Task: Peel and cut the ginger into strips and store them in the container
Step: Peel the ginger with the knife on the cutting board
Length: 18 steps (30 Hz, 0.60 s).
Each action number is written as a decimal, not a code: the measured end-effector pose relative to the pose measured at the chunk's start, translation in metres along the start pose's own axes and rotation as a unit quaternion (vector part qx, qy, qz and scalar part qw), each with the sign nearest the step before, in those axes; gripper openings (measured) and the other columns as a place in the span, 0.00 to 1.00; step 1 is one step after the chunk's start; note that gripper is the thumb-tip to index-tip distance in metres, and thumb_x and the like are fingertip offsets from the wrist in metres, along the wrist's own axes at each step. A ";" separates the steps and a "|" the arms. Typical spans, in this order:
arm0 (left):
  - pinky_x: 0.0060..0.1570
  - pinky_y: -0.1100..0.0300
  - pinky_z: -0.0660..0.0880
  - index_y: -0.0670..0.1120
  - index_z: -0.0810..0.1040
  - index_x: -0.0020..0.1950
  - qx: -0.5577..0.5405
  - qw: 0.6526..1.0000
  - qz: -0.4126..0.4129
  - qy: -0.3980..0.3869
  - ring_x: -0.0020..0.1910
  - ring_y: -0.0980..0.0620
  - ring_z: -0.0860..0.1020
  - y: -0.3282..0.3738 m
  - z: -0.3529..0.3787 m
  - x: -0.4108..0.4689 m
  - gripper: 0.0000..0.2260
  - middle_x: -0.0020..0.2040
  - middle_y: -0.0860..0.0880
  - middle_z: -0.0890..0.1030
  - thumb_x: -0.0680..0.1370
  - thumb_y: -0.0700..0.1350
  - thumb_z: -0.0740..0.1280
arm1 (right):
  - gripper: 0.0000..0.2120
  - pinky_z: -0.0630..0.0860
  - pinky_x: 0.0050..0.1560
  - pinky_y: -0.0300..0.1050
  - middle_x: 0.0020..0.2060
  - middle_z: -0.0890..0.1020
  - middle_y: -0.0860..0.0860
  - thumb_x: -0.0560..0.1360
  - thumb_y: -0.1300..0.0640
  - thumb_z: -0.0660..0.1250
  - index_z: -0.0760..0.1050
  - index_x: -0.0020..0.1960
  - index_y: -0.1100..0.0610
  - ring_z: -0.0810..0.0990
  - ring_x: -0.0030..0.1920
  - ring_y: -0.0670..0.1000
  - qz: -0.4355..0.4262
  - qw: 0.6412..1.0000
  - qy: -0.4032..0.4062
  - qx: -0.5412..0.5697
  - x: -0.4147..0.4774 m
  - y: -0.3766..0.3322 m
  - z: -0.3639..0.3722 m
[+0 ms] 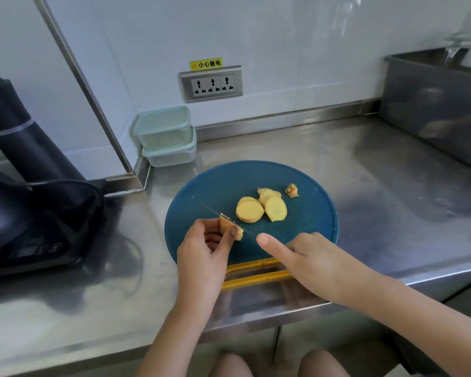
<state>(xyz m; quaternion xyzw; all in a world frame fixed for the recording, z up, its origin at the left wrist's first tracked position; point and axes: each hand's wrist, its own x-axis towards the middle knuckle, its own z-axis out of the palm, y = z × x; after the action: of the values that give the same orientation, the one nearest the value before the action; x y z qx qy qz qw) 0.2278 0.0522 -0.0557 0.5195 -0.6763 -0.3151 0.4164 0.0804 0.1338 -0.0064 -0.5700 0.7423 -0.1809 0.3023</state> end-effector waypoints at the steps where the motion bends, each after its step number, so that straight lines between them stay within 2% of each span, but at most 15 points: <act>1: 0.38 0.78 0.70 0.56 0.73 0.45 0.001 1.000 0.002 0.000 0.40 0.64 0.76 0.000 0.000 0.001 0.06 0.40 0.59 0.78 0.73 0.50 0.70 | 0.32 0.62 0.30 0.37 0.22 0.59 0.49 0.67 0.26 0.46 0.57 0.29 0.56 0.59 0.23 0.48 -0.007 1.000 0.002 -0.007 0.000 0.001 0.001; 7: 0.36 0.76 0.69 0.53 0.75 0.50 0.018 1.000 -0.004 -0.007 0.40 0.62 0.77 -0.004 0.000 0.004 0.07 0.42 0.60 0.79 0.74 0.48 0.69 | 0.37 0.66 0.29 0.38 0.23 0.64 0.51 0.65 0.24 0.42 0.64 0.30 0.58 0.66 0.23 0.47 -0.032 0.998 0.008 -0.054 0.001 0.007 0.009; 10: 0.36 0.74 0.70 0.54 0.74 0.48 0.022 1.000 -0.001 -0.008 0.40 0.61 0.77 -0.004 0.000 0.003 0.05 0.41 0.59 0.79 0.75 0.48 0.69 | 0.37 0.66 0.30 0.38 0.23 0.64 0.51 0.64 0.24 0.41 0.64 0.29 0.58 0.65 0.23 0.47 -0.034 0.998 0.016 -0.048 0.002 0.006 0.010; 14: 0.37 0.77 0.70 0.55 0.73 0.44 0.016 1.000 0.011 -0.005 0.41 0.65 0.76 -0.003 0.000 0.002 0.06 0.40 0.58 0.79 0.74 0.47 0.69 | 0.37 0.67 0.31 0.40 0.22 0.63 0.51 0.65 0.24 0.41 0.62 0.28 0.58 0.64 0.23 0.48 -0.039 0.998 0.029 -0.040 0.005 0.001 0.011; 18: 0.36 0.74 0.71 0.55 0.74 0.47 0.020 1.000 0.008 -0.009 0.40 0.61 0.77 -0.002 0.000 0.003 0.05 0.41 0.59 0.79 0.74 0.48 0.69 | 0.38 0.70 0.33 0.42 0.23 0.65 0.51 0.64 0.24 0.39 0.64 0.29 0.58 0.64 0.24 0.48 -0.036 0.998 0.028 -0.043 0.009 -0.004 0.012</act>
<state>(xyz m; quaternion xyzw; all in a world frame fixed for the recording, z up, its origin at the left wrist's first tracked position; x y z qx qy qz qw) 0.2287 0.0490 -0.0568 0.5192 -0.6904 -0.3034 0.4022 0.0894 0.1255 -0.0149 -0.6035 0.7368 -0.1750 0.2498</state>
